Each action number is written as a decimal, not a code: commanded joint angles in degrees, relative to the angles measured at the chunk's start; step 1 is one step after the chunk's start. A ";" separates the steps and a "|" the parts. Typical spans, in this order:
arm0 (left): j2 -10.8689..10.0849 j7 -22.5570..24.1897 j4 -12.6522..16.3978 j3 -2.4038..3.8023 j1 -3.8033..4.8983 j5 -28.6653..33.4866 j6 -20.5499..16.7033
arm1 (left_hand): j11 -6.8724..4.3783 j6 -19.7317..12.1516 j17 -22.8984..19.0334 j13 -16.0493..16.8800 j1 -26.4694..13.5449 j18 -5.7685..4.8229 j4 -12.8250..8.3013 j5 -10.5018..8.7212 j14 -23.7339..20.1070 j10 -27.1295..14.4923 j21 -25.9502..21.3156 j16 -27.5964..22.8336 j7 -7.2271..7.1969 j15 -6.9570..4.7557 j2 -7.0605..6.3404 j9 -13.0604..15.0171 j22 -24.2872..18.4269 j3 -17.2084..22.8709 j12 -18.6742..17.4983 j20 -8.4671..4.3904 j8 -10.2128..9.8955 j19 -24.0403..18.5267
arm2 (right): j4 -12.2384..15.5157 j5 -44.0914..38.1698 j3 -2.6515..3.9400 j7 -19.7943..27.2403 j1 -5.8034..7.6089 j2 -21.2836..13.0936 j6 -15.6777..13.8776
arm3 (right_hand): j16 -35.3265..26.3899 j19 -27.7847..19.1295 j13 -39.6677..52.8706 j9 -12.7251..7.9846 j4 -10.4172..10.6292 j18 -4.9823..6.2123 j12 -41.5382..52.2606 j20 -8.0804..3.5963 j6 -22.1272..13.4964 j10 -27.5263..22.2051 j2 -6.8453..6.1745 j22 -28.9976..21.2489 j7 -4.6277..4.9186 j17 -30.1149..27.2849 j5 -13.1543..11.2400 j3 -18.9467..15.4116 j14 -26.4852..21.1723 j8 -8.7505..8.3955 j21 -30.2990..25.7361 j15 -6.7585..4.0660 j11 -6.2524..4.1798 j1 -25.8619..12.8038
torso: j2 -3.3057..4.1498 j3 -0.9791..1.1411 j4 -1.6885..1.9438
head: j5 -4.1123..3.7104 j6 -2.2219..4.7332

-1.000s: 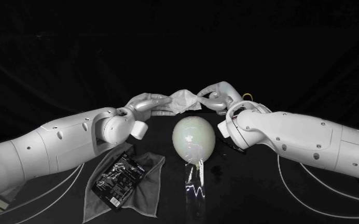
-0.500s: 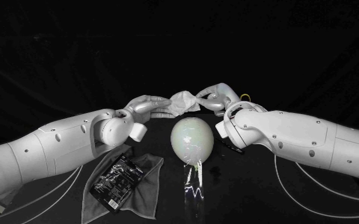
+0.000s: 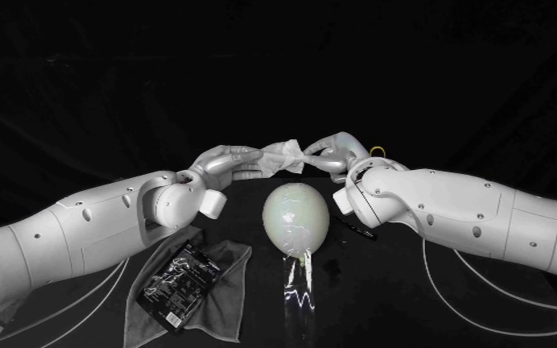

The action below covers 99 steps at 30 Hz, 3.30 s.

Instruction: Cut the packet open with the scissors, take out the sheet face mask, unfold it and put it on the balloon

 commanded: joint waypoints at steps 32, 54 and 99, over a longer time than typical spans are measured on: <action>0.76 -0.95 -0.46 0.11 0.18 1.07 4.58 | -2.07 -0.77 -0.98 0.24 -1.68 0.89 0.94 0.34 7.30 8.53 1.22 1.43 -0.34 -2.21 -0.21 5.72 0.10 0.63 1.88 -0.33 1.13 3.34 | -3.71 1.87 0.13 0.47 0.03 1.74 7.23 | -0.15 1.34 6.54 2.18 -0.17 -0.24 -0.80 -0.32 -0.12 1.46 0.58 12.01 0.09 13.03 -0.01 0.08 5.49 3.66 -0.75 -0.44 -0.13 -0.66 | -0.01 0.01 0.06 | -0.73 0.07; 1.59 -0.53 -2.48 0.51 1.88 2.27 1.80 | -3.77 -0.53 -0.73 0.17 -1.12 1.45 0.41 0.38 23.34 12.87 9.34 4.41 -1.27 -6.02 0.82 5.95 3.52 -1.86 0.28 -5.48 0.35 15.25 | -0.97 -2.49 0.09 15.99 0.16 -0.53 6.11 | -0.59 0.17 4.70 -0.34 -1.89 0.12 -4.26 1.65 -6.48 -0.86 -1.24 11.44 3.26 12.33 0.13 -5.67 5.26 -1.98 -2.74 1.92 2.61 -1.28 | -0.01 0.04 -0.01 | -0.37 -0.03; 0.41 -5.19 -0.35 0.52 3.87 -0.38 -0.31 | -5.97 1.11 1.10 0.45 -1.35 1.19 0.19 0.36 29.93 19.70 14.00 6.08 -2.94 -8.31 0.50 5.67 5.91 -3.87 1.80 -8.08 -0.69 18.29 | 0.49 -30.83 -0.06 18.29 -1.34 1.51 0.99 | 0.31 1.10 5.96 -3.40 -4.29 -0.24 -2.06 2.03 -2.78 0.01 -2.00 12.02 3.21 13.85 0.07 -7.92 5.67 -5.16 -0.70 2.02 2.61 1.41 | 0.01 0.03 0.00 | 0.19 0.10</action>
